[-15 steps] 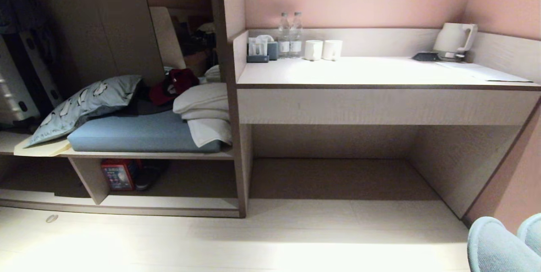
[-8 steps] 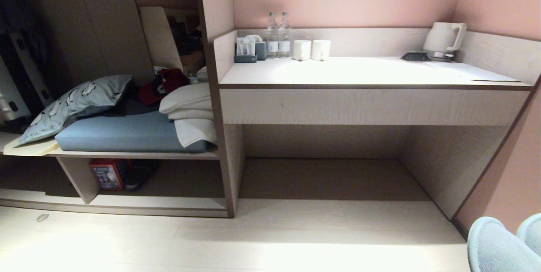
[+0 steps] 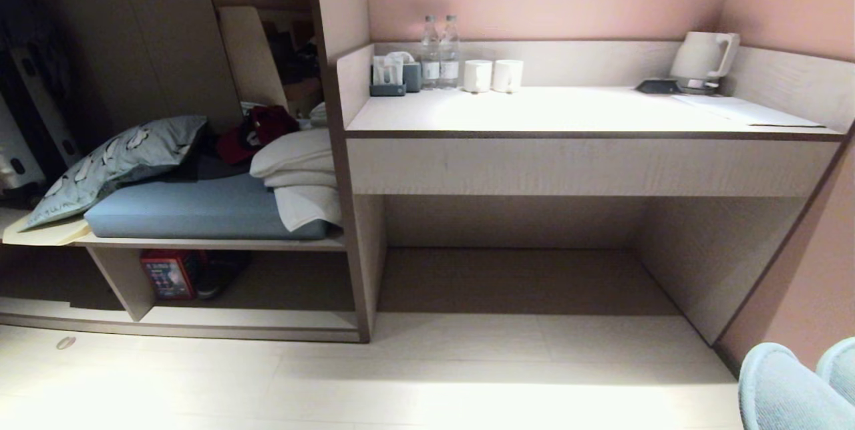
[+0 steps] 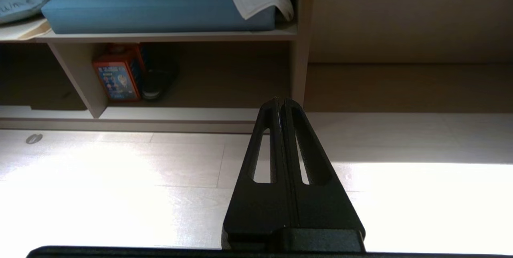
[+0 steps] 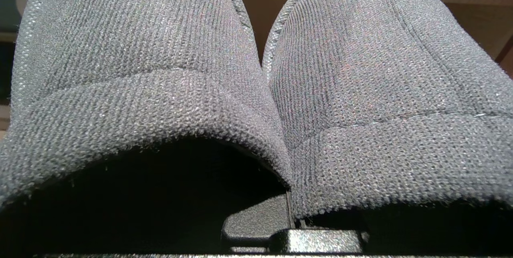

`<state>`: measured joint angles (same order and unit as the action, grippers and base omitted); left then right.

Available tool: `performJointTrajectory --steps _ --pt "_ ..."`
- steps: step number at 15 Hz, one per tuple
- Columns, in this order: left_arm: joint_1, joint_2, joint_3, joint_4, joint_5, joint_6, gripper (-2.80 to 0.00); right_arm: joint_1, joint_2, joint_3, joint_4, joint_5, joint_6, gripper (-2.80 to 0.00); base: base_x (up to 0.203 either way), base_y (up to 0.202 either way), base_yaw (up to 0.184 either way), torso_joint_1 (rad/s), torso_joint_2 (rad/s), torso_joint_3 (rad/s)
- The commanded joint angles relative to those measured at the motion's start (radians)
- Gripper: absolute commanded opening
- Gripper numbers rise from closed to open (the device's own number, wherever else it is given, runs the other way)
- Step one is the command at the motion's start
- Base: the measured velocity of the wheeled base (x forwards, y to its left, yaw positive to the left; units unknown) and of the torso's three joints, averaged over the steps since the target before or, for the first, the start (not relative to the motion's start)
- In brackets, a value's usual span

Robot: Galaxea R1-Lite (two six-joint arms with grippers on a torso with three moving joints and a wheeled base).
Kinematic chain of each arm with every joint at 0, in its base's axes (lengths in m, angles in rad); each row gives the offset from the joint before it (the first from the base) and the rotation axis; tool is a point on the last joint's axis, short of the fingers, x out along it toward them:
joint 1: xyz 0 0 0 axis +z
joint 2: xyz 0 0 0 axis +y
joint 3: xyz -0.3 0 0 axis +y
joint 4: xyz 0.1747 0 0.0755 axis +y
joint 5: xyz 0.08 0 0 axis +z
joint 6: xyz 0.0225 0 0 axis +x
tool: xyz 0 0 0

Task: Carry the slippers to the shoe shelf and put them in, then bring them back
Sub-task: Place the slippers on the floor

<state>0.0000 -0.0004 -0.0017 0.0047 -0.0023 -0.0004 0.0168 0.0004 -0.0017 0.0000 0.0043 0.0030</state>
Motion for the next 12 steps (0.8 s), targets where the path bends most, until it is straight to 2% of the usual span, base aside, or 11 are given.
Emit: performJointTrajectory --steps 1,12 --pt "0.000 0.000 0.000 0.000 0.001 0.000 -2.80 0.000 0.001 0.000 0.000 0.000 0.000 -2.80 0.000 0.000 0.000 0.005 0.00 -0.147" --pt "0.000 0.000 -0.003 0.006 0.001 -0.001 -2.80 0.000 0.001 0.000 0.000 0.000 0.000 -2.80 0.000 0.000 0.000 0.002 0.00 -0.193"
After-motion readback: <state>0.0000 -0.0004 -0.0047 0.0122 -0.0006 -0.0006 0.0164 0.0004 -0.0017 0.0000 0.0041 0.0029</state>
